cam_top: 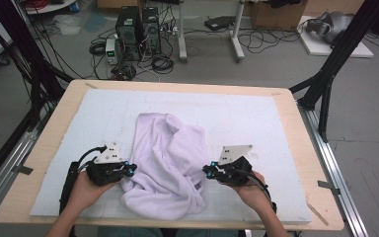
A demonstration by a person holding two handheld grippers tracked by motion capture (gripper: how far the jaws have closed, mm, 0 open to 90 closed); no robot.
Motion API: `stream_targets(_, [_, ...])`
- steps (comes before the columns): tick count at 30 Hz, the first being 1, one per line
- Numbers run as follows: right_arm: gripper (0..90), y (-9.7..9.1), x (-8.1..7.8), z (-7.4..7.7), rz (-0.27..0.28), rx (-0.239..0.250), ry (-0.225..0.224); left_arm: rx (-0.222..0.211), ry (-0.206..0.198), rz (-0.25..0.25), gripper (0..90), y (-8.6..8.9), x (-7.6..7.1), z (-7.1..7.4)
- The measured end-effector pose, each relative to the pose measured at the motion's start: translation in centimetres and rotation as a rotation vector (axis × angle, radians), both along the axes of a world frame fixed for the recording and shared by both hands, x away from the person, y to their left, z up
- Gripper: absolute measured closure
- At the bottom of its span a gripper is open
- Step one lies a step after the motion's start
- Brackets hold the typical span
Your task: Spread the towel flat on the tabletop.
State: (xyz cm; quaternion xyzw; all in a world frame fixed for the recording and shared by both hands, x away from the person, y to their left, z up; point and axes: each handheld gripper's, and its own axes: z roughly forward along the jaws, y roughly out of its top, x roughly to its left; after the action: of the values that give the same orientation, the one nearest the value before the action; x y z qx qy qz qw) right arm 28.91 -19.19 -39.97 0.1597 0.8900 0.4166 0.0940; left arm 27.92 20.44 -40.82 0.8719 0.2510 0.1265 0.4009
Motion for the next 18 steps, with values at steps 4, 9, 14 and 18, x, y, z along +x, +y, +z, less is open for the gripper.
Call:
stream_targets(4, [85.3,-1.0,-1.4,0.7,0.011,0.007,0.012,-0.005,-0.01,0.006,88.0,1.0,-1.3,0.6])
stream_targets(9, [85.0,-1.5,-3.4,1.2,0.043,0.007,0.029,-0.014,-0.013,-0.016,88.0,1.8,-3.4,1.5])
stream_targets(14, [70.9,-1.6,-3.1,1.7,0.031,0.057,0.016,-0.028,-0.025,-0.028,71.6,1.8,-3.4,2.1])
stream_targets(18, [63.4,-1.6,-0.7,2.0,-0.009,0.068,0.019,-0.06,-0.029,-0.023,58.2,1.1,-1.6,2.3])
